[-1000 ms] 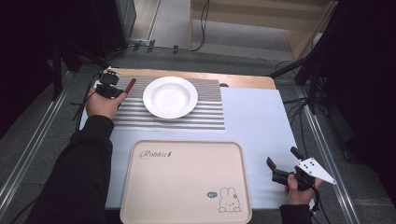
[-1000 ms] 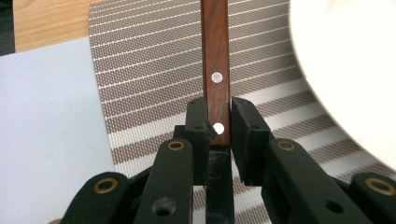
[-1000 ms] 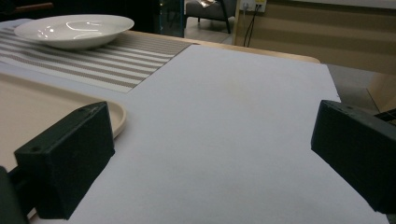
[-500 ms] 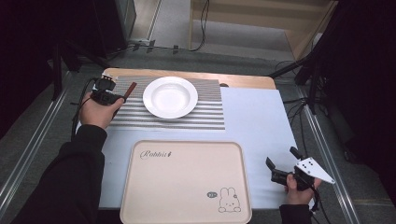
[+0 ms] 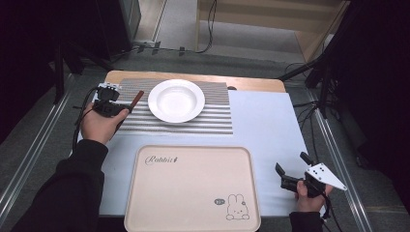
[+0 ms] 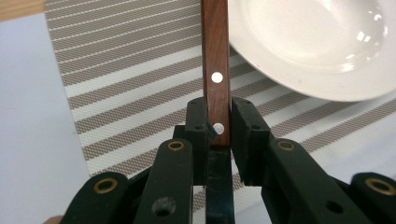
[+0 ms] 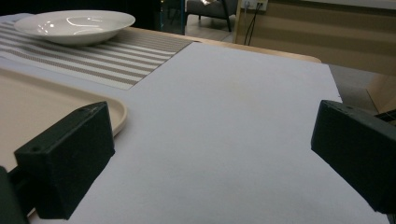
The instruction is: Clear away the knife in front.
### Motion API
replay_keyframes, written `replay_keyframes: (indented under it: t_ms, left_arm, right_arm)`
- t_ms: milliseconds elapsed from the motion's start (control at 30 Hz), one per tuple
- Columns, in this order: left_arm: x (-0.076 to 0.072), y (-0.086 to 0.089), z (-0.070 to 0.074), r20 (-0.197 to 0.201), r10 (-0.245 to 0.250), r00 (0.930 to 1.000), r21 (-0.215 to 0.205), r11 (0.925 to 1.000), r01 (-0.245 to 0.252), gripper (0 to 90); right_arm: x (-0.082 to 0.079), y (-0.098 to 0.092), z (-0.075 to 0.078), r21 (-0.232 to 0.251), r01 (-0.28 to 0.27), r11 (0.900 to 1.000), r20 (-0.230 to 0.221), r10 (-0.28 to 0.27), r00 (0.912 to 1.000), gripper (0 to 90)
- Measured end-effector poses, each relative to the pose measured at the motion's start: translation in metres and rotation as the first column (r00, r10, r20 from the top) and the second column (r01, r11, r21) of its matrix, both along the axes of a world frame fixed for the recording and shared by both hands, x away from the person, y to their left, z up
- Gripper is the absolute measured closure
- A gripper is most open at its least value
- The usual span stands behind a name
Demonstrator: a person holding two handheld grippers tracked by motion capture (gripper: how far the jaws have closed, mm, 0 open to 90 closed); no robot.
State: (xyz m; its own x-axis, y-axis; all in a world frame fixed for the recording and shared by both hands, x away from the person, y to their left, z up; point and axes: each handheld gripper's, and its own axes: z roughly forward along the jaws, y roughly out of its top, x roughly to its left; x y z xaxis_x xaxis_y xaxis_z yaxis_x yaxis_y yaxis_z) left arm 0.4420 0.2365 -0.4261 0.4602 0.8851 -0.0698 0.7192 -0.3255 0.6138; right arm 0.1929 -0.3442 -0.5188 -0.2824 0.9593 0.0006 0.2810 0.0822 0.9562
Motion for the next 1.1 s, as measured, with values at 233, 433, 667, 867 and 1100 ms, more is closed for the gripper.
replay_keyframes:
  t_ms: [233,433,667,867,1100]
  left_arm:
    - [-0.017,-0.005,0.001,0.018,-0.038,0.9991,0.019,0.9991,0.038,77.1]
    - [-0.031,-0.010,0.003,0.032,-0.064,0.9974,0.013,0.9979,0.064,77.1]
    - [-0.050,-0.019,0.003,0.041,-0.105,0.9937,-0.024,0.9941,0.106,77.1]
    - [-0.064,-0.025,0.003,0.052,-0.128,0.9904,-0.031,0.9911,0.130,77.1]
    - [-0.077,-0.032,0.004,0.066,-0.139,0.9882,-0.040,0.9891,0.141,77.0]
  right_arm:
    - [0.000,0.000,0.000,0.001,0.001,1.000,-0.002,-0.001,1.0000,0.0]
    - [0.000,0.000,0.000,0.000,0.001,1.000,-0.003,-0.001,1.0000,0.0]
    - [0.000,0.000,0.000,-0.001,0.000,1.000,-0.003,0.000,1.0000,0.0]
    - [0.000,0.000,0.000,-0.004,-0.002,1.000,0.000,0.002,1.0000,0.0]
    - [0.000,0.000,0.000,-0.005,-0.003,1.000,0.000,0.003,1.0000,0.0]
